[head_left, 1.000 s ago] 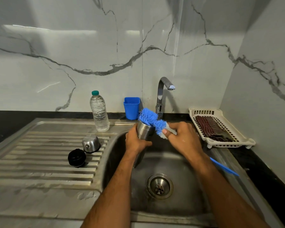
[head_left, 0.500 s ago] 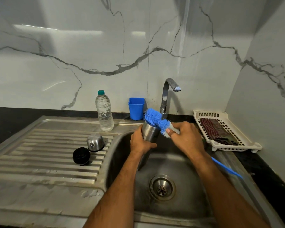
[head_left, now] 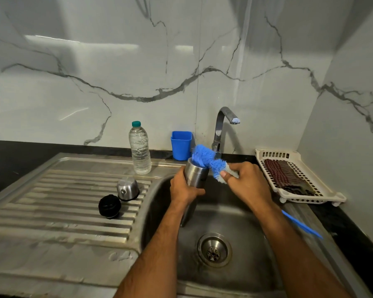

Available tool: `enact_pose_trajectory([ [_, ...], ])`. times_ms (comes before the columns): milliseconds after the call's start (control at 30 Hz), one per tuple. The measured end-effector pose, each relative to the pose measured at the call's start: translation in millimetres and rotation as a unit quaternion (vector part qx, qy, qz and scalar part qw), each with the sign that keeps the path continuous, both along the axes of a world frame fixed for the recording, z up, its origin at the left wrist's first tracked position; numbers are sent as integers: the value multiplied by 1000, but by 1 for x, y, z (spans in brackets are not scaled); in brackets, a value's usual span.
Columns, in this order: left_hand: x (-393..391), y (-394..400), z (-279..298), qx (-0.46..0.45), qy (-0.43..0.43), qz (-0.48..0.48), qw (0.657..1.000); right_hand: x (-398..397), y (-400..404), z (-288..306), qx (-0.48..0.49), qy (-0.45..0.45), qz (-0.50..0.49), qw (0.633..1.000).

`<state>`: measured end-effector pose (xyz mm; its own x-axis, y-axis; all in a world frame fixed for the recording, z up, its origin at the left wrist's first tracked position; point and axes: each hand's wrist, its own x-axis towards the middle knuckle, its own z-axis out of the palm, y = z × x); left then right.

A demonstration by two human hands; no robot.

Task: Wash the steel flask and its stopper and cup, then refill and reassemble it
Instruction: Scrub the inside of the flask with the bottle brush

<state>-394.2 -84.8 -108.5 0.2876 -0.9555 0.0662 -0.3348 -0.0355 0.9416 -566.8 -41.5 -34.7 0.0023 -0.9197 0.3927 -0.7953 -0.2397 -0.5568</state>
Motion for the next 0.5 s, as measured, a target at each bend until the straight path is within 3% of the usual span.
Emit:
enact_pose_trajectory([
  [167,6,-2,1,-20,28,15,999,7,6,20,-2,44,26,999],
  [367,17,-2,5,-50,69,49,995,17,1,90,16,213,28,976],
  [500,22,2,8,-63,46,61,995,43,-29,138,6,264,2,964],
])
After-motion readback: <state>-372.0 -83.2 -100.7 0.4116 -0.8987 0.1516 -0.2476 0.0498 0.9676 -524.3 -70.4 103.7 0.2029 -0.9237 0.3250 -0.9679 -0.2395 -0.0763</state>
